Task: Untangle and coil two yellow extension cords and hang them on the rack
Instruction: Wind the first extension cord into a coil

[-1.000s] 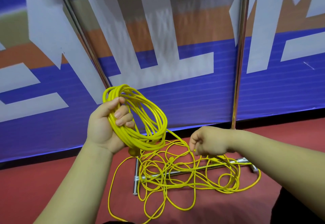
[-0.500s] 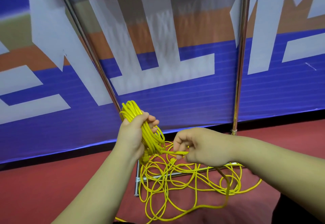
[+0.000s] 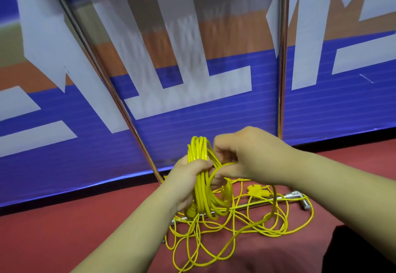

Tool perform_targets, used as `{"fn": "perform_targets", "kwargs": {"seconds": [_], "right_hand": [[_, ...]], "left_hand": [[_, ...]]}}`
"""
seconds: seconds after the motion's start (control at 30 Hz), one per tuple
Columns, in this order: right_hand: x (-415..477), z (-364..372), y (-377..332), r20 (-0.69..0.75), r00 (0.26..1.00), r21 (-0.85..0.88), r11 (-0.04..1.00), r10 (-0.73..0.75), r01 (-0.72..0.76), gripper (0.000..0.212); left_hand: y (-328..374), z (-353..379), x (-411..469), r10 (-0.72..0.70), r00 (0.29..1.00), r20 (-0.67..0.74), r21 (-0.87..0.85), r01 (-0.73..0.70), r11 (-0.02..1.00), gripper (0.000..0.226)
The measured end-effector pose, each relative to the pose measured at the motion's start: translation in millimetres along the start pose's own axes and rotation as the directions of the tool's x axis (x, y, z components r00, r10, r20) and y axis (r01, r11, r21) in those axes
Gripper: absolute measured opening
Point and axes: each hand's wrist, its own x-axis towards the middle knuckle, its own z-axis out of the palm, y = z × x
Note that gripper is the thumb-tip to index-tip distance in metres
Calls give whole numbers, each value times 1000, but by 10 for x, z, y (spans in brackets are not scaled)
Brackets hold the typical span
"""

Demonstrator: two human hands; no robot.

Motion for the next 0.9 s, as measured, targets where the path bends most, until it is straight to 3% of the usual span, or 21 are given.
{"fn": "perform_targets", "kwargs": {"seconds": [0.07,0.13,0.27,0.5,0.7,0.9], "right_hand": [[-20,-82,62,7,1000,25,999,22,-22,39],[-39,-161,133,54,997,170,983,62,-70,37],[-55,-258,296,228,966,534,814,122,-229,32],[-118,-295,496,407,911,582,747,73,-320,26],[-108,-267,487,288,951,627,728,117,-279,33],[-114,-127,494,151,969,656,714,194,-246,32]], "left_hand": [[-5,23,-18,-63,996,65,13,63,998,7],[6,29,-30,-109,987,115,1,110,994,7],[47,76,-69,-151,953,261,-15,161,987,23],[59,113,-104,-146,905,400,17,152,988,20],[123,61,-126,-174,818,548,89,150,985,31],[171,22,-172,-109,864,491,105,65,992,30]]}}
